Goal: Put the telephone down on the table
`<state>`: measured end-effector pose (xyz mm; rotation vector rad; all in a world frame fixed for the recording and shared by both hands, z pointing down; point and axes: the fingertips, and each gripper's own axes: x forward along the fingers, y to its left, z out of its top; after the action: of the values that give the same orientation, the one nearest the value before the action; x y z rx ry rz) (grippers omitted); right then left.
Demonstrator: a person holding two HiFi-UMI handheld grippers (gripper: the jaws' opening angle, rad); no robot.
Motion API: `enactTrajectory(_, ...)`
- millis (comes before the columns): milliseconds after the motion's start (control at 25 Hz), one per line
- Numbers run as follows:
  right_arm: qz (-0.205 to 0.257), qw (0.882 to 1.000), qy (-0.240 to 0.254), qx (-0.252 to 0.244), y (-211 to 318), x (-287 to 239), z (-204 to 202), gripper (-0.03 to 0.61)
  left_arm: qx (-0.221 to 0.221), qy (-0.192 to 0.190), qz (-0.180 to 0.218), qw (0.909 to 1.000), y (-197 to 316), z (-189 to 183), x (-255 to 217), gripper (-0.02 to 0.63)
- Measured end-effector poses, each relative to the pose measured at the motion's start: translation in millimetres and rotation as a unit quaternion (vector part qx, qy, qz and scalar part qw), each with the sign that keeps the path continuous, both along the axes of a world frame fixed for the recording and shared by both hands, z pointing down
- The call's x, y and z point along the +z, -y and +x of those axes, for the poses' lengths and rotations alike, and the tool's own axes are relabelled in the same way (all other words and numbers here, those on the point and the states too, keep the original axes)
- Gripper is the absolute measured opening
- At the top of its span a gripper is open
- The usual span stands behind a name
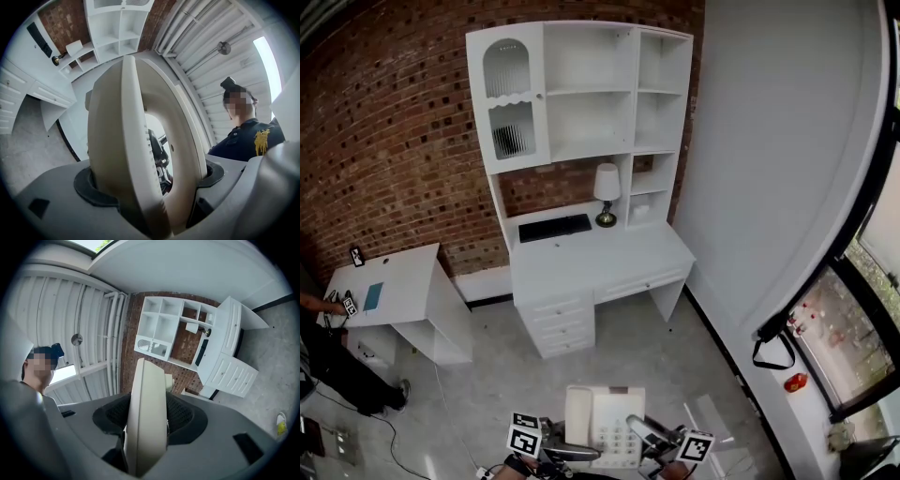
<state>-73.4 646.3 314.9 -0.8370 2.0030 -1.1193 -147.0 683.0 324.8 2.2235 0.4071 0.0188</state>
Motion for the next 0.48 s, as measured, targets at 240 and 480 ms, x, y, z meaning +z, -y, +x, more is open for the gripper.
enactTrajectory(240, 0.005, 1.000, -0.012, -0.003, 92.1, -4.8, 20.4, 0.199, -0.007, -0.010, 0.011, 0.9999, 91.5, 21.0, -3.3, 0.482)
enactTrajectory(480, 0.018, 0.999, -0.033, 0.006, 179.6, -24.2, 36.0, 0.201, 0.009, -0.029, 0.015, 0.9994, 181.9, 34.4, -23.7, 0.482)
